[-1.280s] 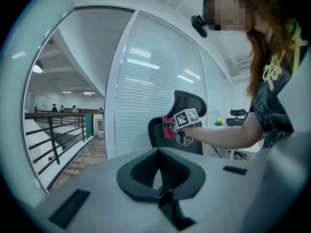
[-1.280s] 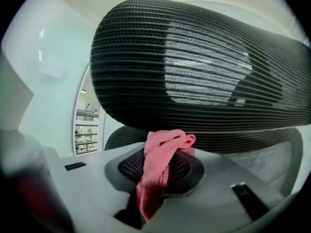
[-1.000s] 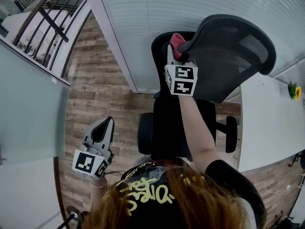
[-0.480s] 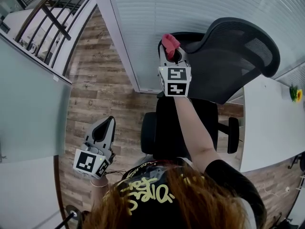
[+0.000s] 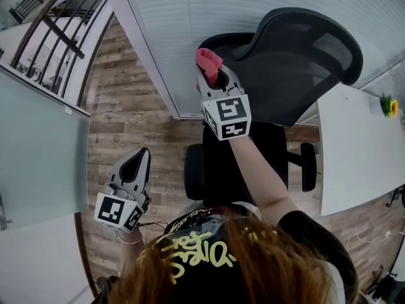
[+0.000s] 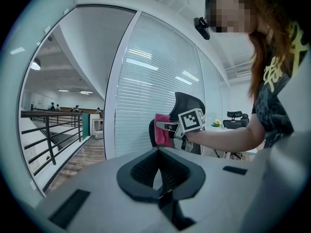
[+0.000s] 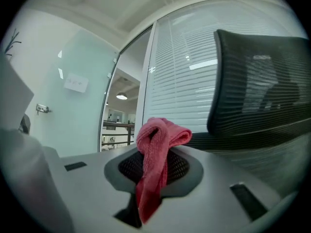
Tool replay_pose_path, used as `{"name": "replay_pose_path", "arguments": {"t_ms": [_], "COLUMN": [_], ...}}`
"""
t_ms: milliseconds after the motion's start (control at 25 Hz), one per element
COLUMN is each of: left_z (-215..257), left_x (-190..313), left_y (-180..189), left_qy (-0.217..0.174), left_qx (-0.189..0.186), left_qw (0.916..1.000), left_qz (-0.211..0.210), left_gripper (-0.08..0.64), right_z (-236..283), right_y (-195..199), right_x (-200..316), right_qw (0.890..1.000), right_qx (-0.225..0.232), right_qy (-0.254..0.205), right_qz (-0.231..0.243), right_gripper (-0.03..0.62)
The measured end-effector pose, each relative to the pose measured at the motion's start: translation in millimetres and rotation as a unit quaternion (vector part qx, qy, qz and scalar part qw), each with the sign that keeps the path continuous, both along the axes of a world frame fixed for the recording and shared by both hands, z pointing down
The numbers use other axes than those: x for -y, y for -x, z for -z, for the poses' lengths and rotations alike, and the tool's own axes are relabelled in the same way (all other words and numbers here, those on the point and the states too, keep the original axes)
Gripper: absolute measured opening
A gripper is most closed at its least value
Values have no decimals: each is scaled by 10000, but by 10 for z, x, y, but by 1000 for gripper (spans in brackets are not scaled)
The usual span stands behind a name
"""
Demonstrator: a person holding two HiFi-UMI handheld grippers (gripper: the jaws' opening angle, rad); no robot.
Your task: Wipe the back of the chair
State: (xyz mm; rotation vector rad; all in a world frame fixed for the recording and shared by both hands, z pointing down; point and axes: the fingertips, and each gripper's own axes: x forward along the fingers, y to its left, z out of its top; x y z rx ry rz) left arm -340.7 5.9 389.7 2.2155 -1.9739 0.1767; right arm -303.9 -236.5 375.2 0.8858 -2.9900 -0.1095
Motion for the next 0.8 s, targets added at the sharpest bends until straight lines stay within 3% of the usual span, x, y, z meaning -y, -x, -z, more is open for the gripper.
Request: {"name": "replay_pose_path", "arguments": {"t_ms": [240, 560, 800], "left_z": [36, 41, 132], "left_x": [264, 719, 968], "left_y": [-304, -976, -1435], "left_qy": [-71, -143, -316], "left_qx": [32, 14, 24], "left_qw": [9989, 9924, 9878], "left_qz": [-456, -1225, -1525], "left_gripper": [-6, -6, -6], "right_z": [140, 172, 250], "right_y": [-412, -1246, -1767], "right_x": [-271, -425, -471], "right_qw": [9997, 9995, 9991], "right_qx": [165, 133, 141], "right_qy": [-91, -289, -366], "right_qz": [183, -82, -180], "right_gripper": [66, 66, 66]}}
